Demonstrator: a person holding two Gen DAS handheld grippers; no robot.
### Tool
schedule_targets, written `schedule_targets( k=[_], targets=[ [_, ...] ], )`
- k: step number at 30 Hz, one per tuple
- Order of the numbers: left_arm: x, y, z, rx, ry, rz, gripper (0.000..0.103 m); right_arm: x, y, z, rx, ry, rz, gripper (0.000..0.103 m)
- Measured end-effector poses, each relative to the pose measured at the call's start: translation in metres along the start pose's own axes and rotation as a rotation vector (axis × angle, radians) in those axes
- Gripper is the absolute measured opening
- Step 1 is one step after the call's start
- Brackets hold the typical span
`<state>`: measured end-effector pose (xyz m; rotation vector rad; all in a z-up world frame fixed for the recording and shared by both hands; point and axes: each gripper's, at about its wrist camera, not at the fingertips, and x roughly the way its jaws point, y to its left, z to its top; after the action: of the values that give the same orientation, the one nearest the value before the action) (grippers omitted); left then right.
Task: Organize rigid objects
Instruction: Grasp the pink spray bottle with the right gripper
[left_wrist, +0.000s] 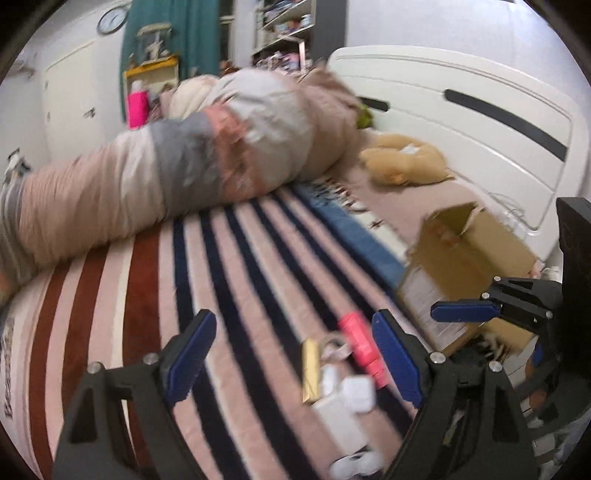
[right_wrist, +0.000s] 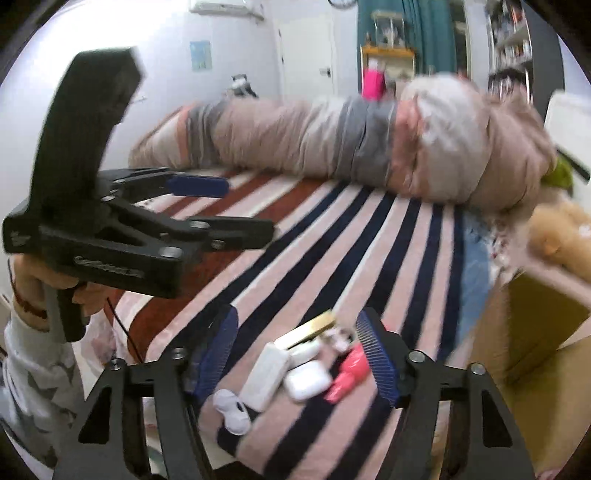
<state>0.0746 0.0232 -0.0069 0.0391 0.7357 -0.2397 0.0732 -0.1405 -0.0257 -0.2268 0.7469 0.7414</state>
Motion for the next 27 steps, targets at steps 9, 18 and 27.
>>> schedule_targets(
  k=[9,18,27],
  targets=[
    [0.055,0.024,-0.068,-0.059,0.076,-0.080,0.084,0.074,-0.034,-0.031,0.157,0.144,-0.147,0.050],
    [0.090,0.005,-0.099,-0.095,0.141,-0.208,0.084,0.126,-0.070,-0.051,0.251,0.263,-0.231,0.041],
    [0.100,0.008,-0.095,-0.110,0.150,-0.203,0.084,0.138,-0.080,-0.048,0.232,0.257,-0.318,0.030]
  ],
)
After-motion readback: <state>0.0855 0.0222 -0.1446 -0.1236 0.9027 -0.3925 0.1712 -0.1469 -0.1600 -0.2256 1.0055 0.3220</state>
